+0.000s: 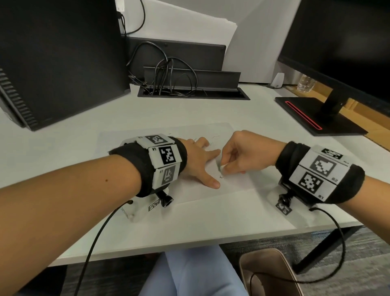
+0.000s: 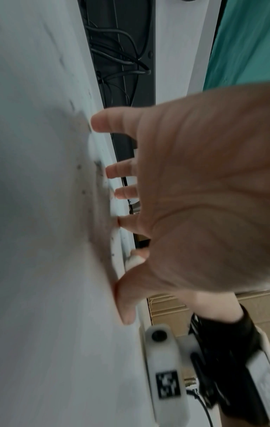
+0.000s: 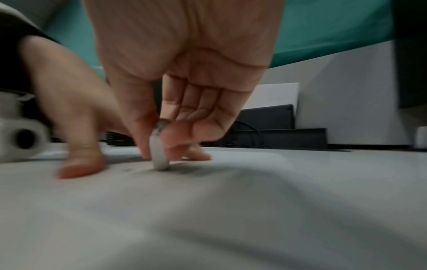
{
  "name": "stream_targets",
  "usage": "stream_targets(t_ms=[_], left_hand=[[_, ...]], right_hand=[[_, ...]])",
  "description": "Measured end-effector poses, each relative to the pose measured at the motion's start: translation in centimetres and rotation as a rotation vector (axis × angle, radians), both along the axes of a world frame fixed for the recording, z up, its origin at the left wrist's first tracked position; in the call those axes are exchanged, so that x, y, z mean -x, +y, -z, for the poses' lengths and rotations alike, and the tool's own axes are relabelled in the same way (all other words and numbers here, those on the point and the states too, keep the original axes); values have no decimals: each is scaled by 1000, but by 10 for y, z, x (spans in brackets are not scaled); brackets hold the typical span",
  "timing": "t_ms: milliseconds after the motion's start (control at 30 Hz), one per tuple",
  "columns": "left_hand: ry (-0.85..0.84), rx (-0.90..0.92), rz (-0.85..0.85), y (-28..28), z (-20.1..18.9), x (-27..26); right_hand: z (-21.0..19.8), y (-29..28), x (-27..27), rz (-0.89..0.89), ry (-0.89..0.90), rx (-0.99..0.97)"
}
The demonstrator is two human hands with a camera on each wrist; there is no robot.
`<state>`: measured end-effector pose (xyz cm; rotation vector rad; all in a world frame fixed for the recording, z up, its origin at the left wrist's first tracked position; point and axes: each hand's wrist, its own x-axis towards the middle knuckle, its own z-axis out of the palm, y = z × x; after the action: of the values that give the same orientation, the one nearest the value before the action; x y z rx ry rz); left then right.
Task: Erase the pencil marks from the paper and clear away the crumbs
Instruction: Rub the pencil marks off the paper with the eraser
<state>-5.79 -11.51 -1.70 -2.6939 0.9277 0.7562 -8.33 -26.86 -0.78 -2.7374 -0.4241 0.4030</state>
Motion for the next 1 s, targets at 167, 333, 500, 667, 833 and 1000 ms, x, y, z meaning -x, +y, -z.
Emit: stream_targets(t_ms=[167,333,500,667,833,1000], left_hand=[[-8,-3,12,-1,-1,1],[7,-16,17,-2,-1,1],[2,-26,19,-3,-2,2],[8,-36,13,-3,-2,1],[10,-43,17,-3,-1,1],[6,-46,19,-3,-1,1]], right_hand=[[-3,-8,-6,78,-51,39],[0,-1,1,13,-1,15],[-2,-1,0,42,-41,60],[-4,-8,-2,68,-44,71],[0,-1,6,14,-7,54],[-4,-11,-2,91,-35,73]])
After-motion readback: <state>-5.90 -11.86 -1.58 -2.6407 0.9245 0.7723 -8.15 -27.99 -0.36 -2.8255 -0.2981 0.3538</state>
